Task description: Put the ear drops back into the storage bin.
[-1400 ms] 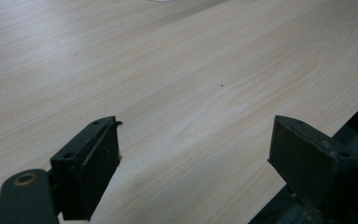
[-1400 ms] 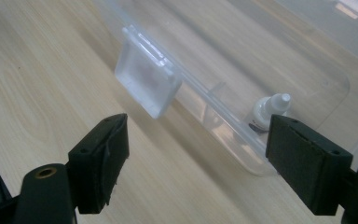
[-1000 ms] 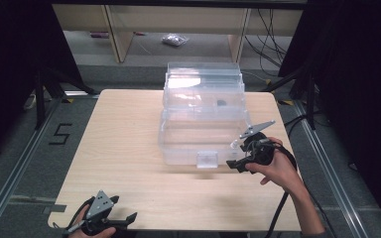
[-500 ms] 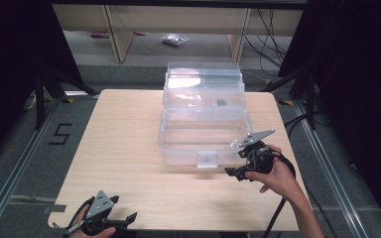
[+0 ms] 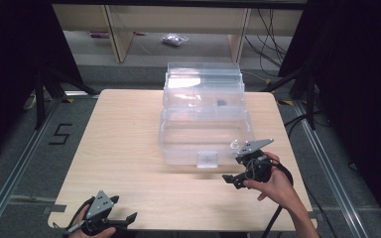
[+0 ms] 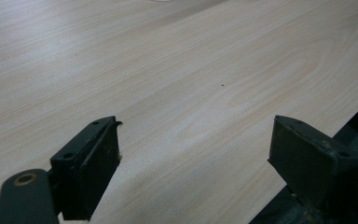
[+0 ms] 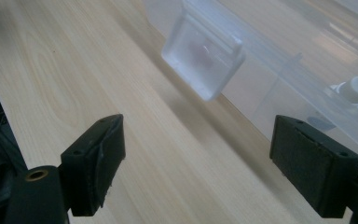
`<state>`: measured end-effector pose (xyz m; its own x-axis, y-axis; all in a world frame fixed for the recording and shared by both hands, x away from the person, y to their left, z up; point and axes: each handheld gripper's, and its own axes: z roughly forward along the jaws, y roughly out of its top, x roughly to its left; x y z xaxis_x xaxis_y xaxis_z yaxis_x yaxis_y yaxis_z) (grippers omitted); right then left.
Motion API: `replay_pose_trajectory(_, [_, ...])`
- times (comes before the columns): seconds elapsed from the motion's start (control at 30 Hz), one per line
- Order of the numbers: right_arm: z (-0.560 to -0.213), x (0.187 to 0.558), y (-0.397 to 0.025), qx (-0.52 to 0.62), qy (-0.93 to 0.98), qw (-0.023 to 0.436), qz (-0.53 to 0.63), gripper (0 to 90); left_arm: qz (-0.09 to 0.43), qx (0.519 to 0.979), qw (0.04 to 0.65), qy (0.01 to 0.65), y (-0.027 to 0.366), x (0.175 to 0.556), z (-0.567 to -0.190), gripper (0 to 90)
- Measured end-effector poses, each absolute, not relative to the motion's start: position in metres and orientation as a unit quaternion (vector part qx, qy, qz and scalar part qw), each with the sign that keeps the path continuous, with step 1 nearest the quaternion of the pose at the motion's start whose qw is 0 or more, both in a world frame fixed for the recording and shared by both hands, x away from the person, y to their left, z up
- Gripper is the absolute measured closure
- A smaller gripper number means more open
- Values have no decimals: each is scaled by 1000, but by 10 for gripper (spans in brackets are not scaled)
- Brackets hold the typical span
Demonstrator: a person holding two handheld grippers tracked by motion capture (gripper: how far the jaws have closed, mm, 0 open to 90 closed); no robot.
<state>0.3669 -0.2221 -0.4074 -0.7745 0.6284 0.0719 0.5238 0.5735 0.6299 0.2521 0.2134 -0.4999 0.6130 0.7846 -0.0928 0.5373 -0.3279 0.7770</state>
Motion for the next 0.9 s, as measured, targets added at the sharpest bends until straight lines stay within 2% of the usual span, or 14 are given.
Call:
replay_pose_trajectory(0.13, [-414, 365, -222, 310, 883, 98, 338, 187, 157, 806, 398, 410, 215, 253, -500, 155])
replay_pose_trajectory(0.53, [-430, 358, -225, 313, 884, 93, 335, 187, 156, 805, 400, 410, 215, 253, -500, 155])
replay_pose_trajectory(0.57, [-429, 356, -224, 327, 883, 78, 328, 187, 157, 804, 399, 411, 214, 252, -500, 155])
replay_pose_trajectory(0.6, [-433, 357, -225, 316, 882, 97, 337, 187, 157, 804, 399, 412, 214, 252, -500, 155])
replay_pose_trajectory(0.7, [-434, 354, -226, 321, 882, 84, 334, 187, 157, 804, 399, 412, 214, 252, -500, 155])
replay_pose_trajectory(0.9, [-444, 349, -228, 334, 874, 88, 342, 187, 155, 805, 399, 410, 215, 252, -500, 155])
